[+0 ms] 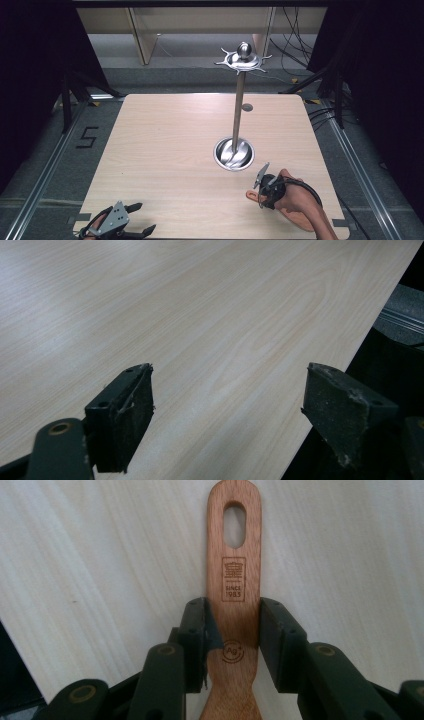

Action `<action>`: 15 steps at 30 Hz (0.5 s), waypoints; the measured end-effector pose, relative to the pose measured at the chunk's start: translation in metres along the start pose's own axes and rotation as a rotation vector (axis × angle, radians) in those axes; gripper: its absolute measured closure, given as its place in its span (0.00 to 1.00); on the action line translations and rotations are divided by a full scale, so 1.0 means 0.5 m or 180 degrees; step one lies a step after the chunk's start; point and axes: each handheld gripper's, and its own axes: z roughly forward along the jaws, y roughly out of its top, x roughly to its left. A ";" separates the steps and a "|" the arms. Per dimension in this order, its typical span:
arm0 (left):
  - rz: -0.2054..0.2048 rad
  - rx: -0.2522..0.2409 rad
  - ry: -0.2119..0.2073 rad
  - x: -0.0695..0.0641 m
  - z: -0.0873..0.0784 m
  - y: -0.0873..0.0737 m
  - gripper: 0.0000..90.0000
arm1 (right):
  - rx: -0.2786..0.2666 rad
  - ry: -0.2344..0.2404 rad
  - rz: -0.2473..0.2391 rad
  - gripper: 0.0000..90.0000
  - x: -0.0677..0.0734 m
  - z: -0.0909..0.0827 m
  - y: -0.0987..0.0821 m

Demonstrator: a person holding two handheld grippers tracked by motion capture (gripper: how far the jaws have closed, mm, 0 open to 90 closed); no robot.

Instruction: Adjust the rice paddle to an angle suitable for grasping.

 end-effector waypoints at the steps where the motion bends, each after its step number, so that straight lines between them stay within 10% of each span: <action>1: -0.0016 0.0006 -0.0011 -0.001 0.000 0.000 0.22 | 0.0000 -0.0014 0.0036 0.74 0.002 -0.002 -0.002; 15: -0.0046 -0.0023 -0.0018 -0.001 -0.002 0.001 0.22 | -0.0674 -0.0116 0.0232 0.74 0.008 -0.050 -0.044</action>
